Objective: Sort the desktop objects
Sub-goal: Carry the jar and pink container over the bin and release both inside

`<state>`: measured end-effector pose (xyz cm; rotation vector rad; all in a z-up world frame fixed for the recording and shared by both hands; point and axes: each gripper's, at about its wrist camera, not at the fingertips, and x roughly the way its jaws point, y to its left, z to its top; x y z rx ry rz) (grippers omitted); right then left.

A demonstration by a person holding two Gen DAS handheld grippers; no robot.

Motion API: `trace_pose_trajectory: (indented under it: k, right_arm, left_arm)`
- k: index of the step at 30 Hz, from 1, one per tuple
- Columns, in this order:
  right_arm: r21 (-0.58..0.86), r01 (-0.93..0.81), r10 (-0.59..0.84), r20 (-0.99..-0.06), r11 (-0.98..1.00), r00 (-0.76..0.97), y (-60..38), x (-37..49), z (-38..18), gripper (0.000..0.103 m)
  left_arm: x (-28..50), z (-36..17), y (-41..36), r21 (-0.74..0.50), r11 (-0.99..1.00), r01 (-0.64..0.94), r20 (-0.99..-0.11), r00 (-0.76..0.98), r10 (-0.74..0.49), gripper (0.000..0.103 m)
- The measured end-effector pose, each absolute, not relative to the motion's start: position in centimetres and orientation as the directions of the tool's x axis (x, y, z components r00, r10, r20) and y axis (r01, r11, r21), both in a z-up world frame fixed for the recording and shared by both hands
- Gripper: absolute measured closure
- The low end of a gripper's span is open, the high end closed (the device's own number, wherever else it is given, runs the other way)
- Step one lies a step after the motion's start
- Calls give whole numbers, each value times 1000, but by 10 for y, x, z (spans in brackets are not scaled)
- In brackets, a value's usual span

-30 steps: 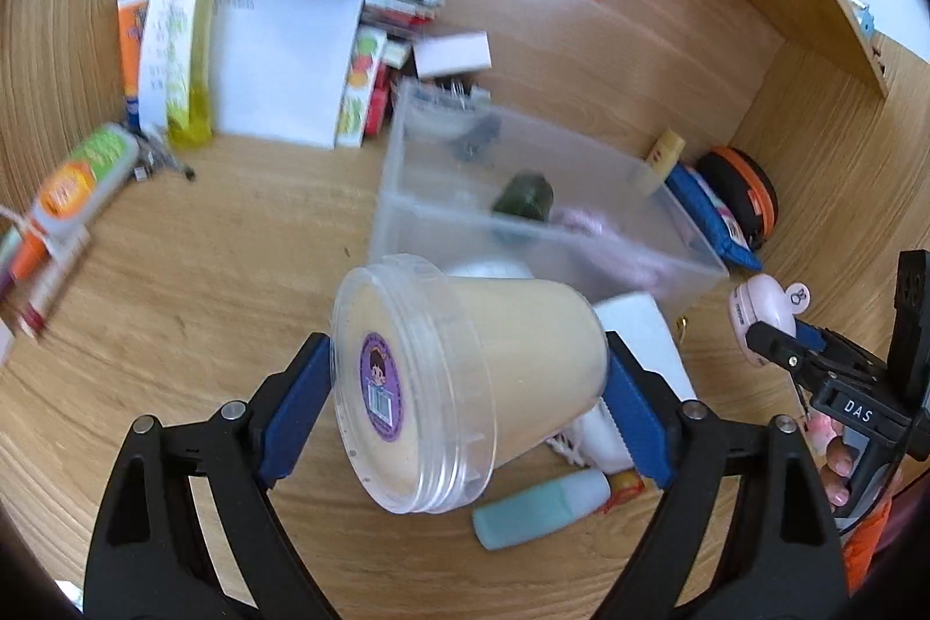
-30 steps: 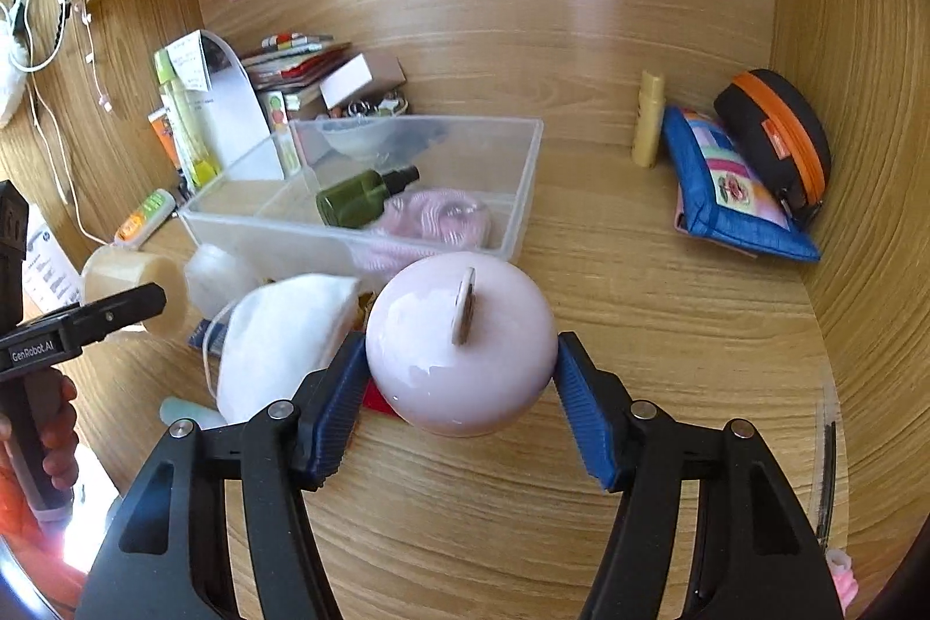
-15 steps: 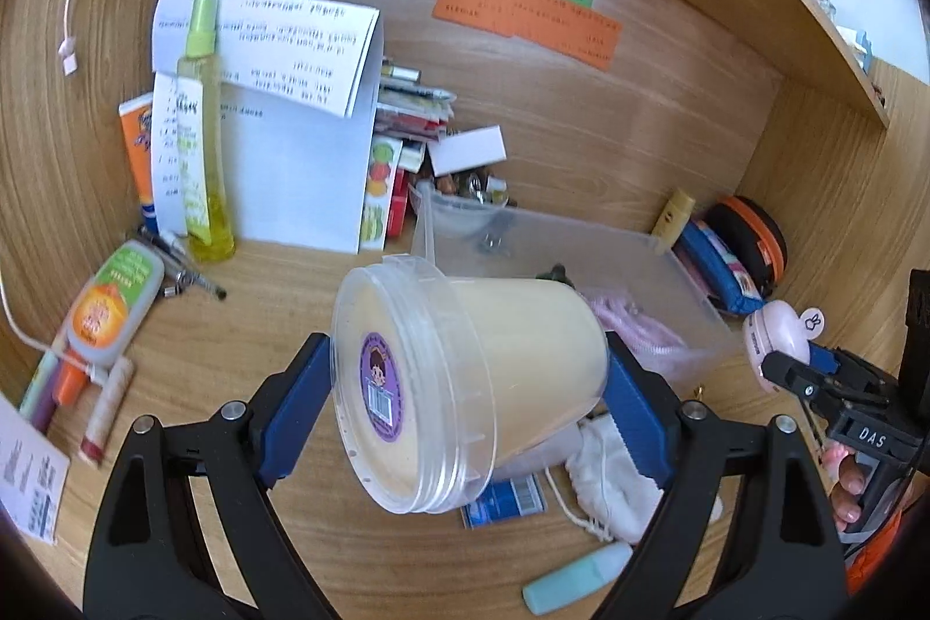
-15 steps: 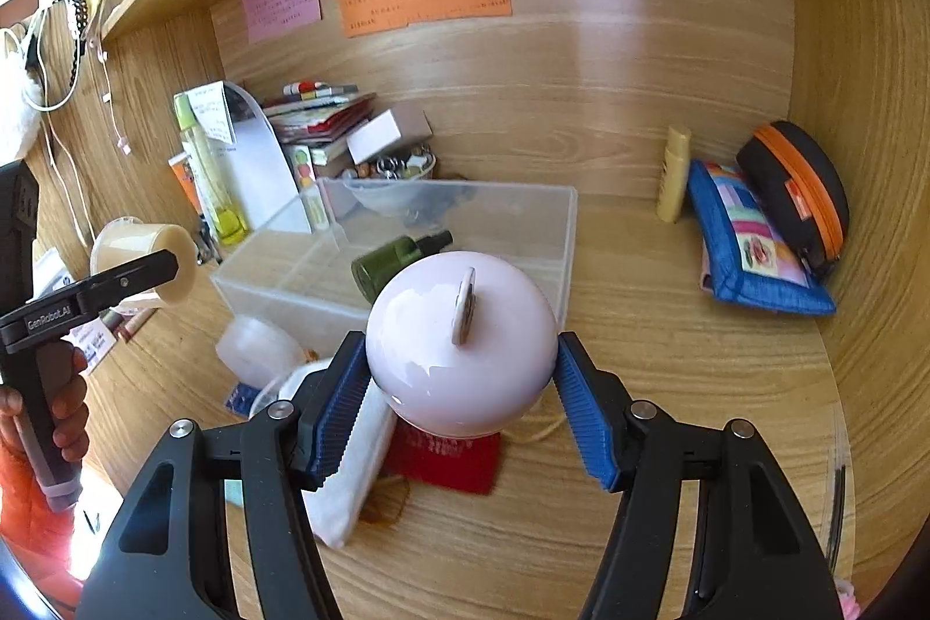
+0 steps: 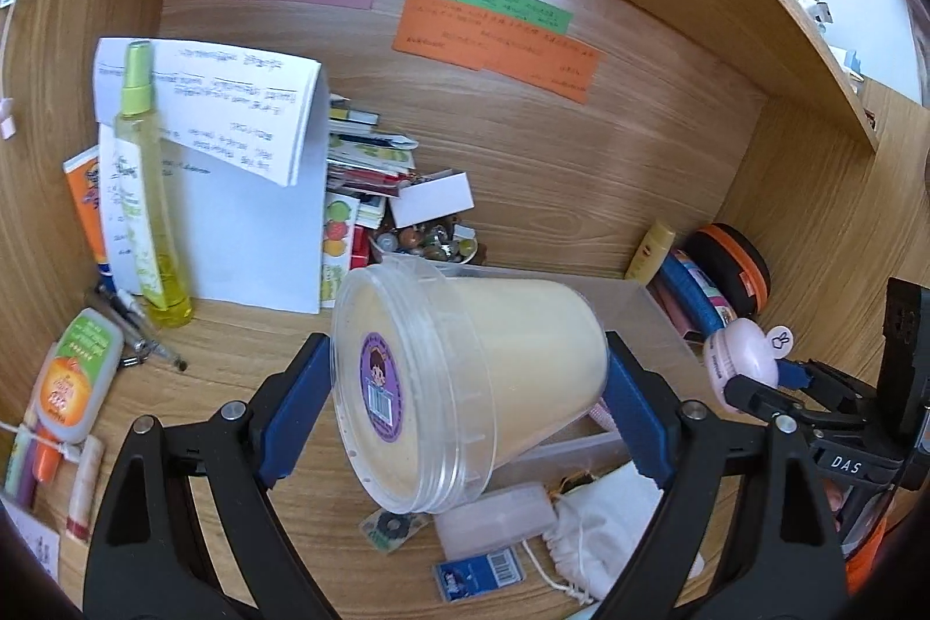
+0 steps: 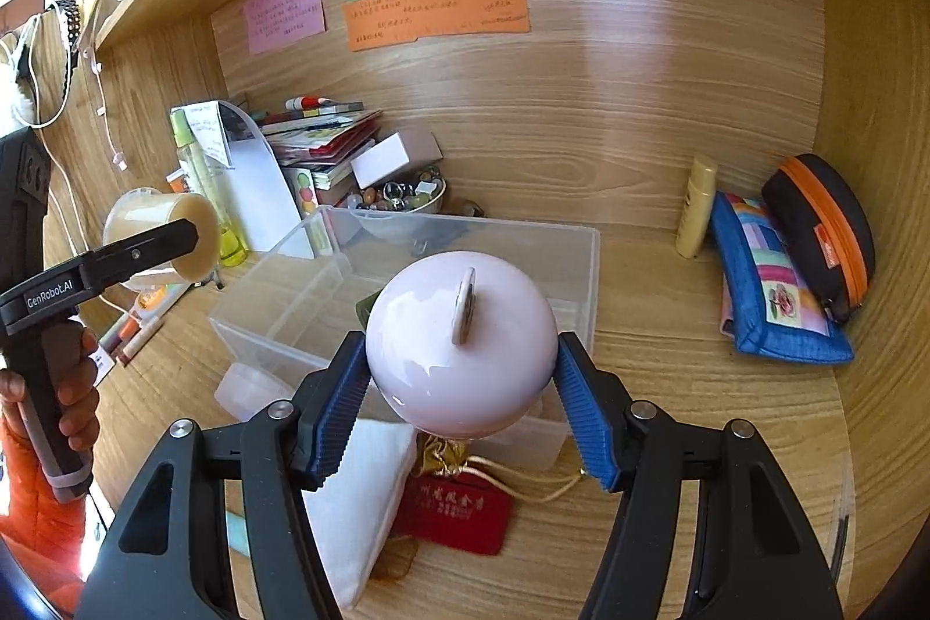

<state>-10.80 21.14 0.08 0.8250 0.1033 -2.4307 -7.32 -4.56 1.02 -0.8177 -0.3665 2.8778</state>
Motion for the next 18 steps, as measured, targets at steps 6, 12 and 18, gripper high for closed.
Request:
trace_pose_trajectory:
  k: [6, 12, 18]
  right_arm:
    - [104, 539, -488, -588, -836, -645, 204, -119, 0, 43]
    - [66, 556, -479, -598, -829, -642, 192, -132, 5, 43]
    - [108, 560, -503, -598, -822, -624, 188, -148, 1, 43]
  left_arm:
    - [-91, 5, -39, -265, -961, -75, -514, -832, 207, 14]
    - [-111, 4, -32, -238, -966, -101, -535, -816, 217, 14]
    - [-131, -9, -27, -265, -957, -117, -562, -788, 252, 14]
